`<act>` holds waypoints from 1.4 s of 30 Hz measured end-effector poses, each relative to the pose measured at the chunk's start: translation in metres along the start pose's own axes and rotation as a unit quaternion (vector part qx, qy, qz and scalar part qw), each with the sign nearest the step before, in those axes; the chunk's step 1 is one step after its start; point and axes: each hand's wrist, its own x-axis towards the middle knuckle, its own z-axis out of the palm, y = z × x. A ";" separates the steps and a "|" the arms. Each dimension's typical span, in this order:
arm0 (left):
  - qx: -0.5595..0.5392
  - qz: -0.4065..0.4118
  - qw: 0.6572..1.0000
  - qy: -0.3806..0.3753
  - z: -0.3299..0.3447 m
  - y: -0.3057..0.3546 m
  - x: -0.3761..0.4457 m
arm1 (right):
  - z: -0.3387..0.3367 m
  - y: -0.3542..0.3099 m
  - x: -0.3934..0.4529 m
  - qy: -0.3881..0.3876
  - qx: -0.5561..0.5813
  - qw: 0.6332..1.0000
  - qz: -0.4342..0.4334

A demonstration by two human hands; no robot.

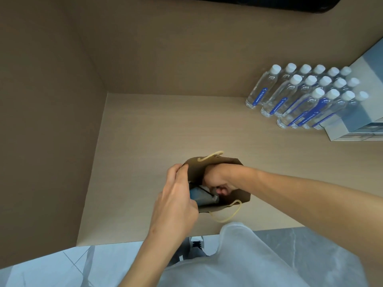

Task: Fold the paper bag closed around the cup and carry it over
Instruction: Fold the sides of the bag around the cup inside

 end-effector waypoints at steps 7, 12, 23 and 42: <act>-0.001 -0.001 1.000 -0.011 -0.001 0.000 0.004 | 0.000 -0.008 -0.027 0.009 -0.140 0.988 -0.069; 0.005 -0.004 1.000 -0.015 -0.001 0.002 0.005 | 0.006 -0.010 -0.030 0.033 -0.267 0.959 -0.089; 0.007 0.000 1.000 -0.013 -0.002 0.001 0.007 | 0.017 -0.010 -0.035 0.085 -0.393 0.901 -0.164; 0.003 0.023 1.000 -0.013 0.005 0.004 0.010 | 0.035 0.007 -0.032 -0.044 -0.517 0.836 -0.177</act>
